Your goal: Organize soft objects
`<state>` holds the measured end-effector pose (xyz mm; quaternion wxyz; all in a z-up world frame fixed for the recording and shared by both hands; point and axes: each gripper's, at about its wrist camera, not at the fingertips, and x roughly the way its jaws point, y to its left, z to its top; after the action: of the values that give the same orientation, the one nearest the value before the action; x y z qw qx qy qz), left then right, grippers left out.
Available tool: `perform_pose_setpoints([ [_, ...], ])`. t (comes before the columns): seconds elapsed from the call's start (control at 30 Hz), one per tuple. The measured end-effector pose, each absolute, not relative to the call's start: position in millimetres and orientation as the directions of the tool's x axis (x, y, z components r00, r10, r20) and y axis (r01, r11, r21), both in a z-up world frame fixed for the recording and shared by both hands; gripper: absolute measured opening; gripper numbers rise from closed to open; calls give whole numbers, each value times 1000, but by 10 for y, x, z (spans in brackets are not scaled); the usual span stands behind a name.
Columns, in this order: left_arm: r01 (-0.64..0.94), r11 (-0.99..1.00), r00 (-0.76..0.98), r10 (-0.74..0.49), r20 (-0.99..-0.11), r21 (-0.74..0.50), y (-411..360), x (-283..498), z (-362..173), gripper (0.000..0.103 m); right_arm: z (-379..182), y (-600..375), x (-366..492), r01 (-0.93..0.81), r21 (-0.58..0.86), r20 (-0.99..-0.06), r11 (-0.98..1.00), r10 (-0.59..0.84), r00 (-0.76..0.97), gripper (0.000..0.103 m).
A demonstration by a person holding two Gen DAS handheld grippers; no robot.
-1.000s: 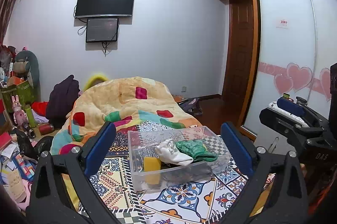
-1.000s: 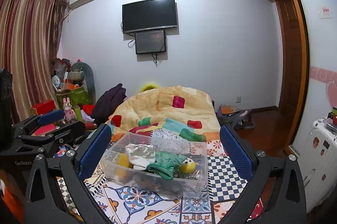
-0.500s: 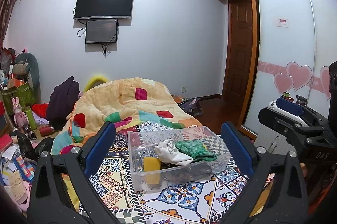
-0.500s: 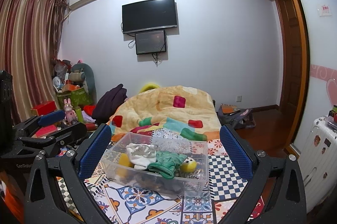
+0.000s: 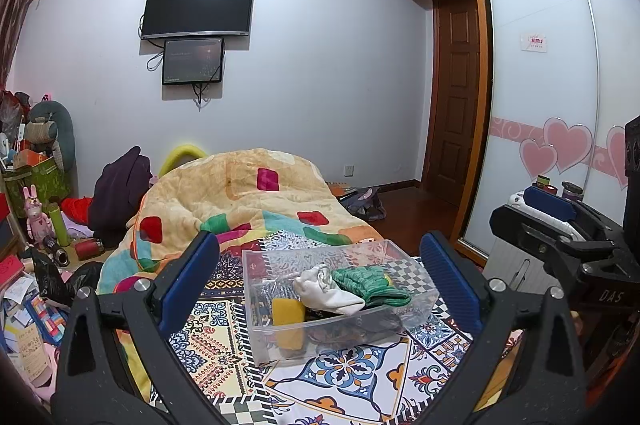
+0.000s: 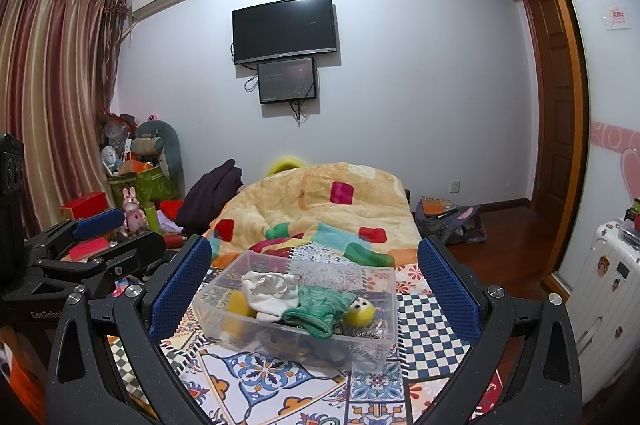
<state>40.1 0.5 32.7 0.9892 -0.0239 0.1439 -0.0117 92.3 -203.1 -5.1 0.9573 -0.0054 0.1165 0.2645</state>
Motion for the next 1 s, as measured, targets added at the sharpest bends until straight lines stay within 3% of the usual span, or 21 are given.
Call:
perform_pose_setpoints([
  [1.0,29,996,953,-53,-297,-87,18,363,338,103,-48,-2010,872,-508,52,-233,860,505,831,103],
])
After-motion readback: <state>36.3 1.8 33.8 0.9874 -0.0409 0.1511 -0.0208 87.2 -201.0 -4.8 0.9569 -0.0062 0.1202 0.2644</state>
